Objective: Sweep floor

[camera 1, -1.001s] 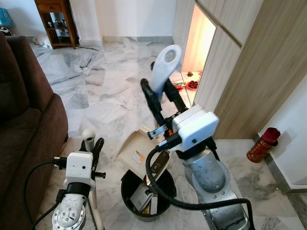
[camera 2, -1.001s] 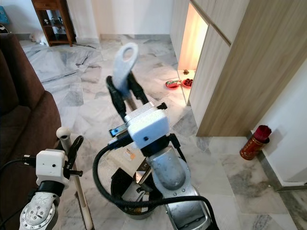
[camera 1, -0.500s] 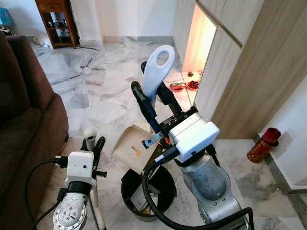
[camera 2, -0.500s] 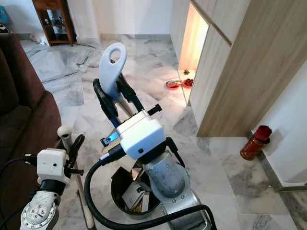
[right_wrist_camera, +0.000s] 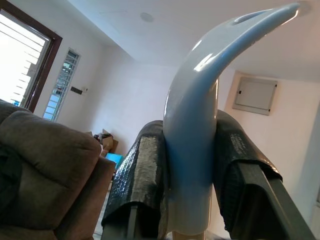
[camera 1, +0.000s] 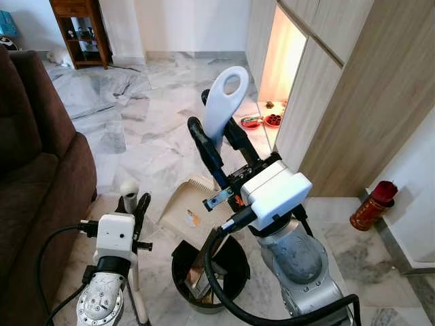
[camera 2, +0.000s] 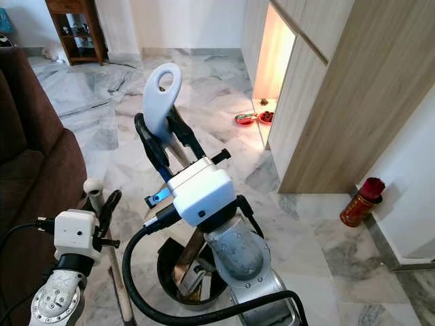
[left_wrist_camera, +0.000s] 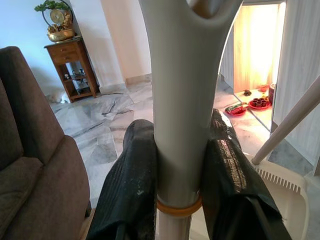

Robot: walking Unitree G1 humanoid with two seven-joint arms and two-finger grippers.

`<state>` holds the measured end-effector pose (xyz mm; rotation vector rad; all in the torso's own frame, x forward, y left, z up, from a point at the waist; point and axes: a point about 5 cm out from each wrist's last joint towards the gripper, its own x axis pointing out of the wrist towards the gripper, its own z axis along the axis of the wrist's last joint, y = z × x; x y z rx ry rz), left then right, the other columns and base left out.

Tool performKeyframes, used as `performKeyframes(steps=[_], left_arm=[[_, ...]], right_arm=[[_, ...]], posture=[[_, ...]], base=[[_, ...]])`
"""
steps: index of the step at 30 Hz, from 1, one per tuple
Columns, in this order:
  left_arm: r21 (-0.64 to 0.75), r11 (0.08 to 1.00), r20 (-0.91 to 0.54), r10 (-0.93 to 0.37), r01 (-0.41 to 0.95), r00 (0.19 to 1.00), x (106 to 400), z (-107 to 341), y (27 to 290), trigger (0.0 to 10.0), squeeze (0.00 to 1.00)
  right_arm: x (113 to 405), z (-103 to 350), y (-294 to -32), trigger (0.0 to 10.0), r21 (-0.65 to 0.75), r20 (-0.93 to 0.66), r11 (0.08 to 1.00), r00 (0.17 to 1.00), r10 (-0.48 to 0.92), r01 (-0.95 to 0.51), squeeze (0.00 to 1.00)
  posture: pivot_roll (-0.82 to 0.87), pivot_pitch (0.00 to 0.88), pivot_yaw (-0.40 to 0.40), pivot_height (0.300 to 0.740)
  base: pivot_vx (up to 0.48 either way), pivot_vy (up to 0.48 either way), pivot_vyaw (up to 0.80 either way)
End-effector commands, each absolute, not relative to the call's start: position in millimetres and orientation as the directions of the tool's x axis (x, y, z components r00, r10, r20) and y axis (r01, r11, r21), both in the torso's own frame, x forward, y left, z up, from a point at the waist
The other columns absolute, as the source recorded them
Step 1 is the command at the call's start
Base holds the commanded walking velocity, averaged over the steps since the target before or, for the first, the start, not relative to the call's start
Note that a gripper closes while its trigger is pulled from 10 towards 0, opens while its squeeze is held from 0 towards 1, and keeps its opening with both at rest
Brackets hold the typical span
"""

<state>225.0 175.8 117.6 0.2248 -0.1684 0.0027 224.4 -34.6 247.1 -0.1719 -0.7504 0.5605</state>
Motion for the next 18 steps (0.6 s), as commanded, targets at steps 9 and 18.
performKeyframes(steps=[9,18], left_arm=[[0.249,0.968,0.207,-0.04,-0.013,0.978,228,124,174,10.0,0.0],[0.252,0.968,0.207,-0.045,-0.009,0.977,228,124,173,10.0,0.0]], right_arm=[[241,261,-53,10.0,-0.356,0.654,0.895,0.612,0.445,-0.27,0.0],[274,267,-89,10.0,-0.432,0.67,0.902,0.668,0.322,-0.001,0.0]], posture=[[0.02,0.046,-0.026,0.74],[0.01,0.042,-0.023,0.74]], base=[[0.0,0.0,0.0],[0.0,0.0,0.0]])
